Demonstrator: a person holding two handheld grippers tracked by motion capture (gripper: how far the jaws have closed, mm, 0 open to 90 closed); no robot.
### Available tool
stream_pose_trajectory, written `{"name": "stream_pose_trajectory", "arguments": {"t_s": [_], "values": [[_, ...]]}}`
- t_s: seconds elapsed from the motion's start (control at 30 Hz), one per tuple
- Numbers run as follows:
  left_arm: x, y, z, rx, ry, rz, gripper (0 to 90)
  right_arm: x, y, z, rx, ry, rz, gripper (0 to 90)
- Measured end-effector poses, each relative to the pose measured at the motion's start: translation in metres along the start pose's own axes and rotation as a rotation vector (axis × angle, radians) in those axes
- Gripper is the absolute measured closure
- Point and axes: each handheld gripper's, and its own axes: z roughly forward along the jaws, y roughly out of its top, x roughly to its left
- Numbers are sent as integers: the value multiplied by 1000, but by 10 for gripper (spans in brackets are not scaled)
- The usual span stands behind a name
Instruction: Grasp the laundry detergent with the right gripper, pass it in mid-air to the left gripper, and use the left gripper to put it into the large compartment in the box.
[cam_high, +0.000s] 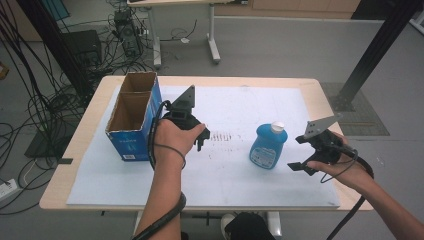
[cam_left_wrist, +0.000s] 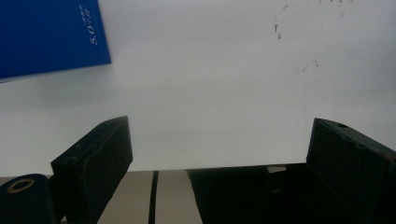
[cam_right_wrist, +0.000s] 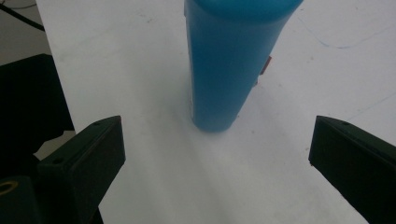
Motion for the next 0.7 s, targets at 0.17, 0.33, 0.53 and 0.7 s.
{"name": "stream_pose_trajectory", "arguments": {"t_s": [0.17, 0.33, 0.53, 0.7], "values": [[1, 0, 2, 5, 5, 2, 74, 1, -3, 13, -51, -10, 24, 35], [2, 0, 4, 10, 8, 2, 74, 2, -7, 32, -108, -5, 47, 35], [1, 0, 4, 15, 11, 4, 73, 3, -7, 46, -158, -12, 62, 31], [2, 1, 5, 18, 14, 4, 73, 4, -5, 54, -218, -35, 59, 29]]}}
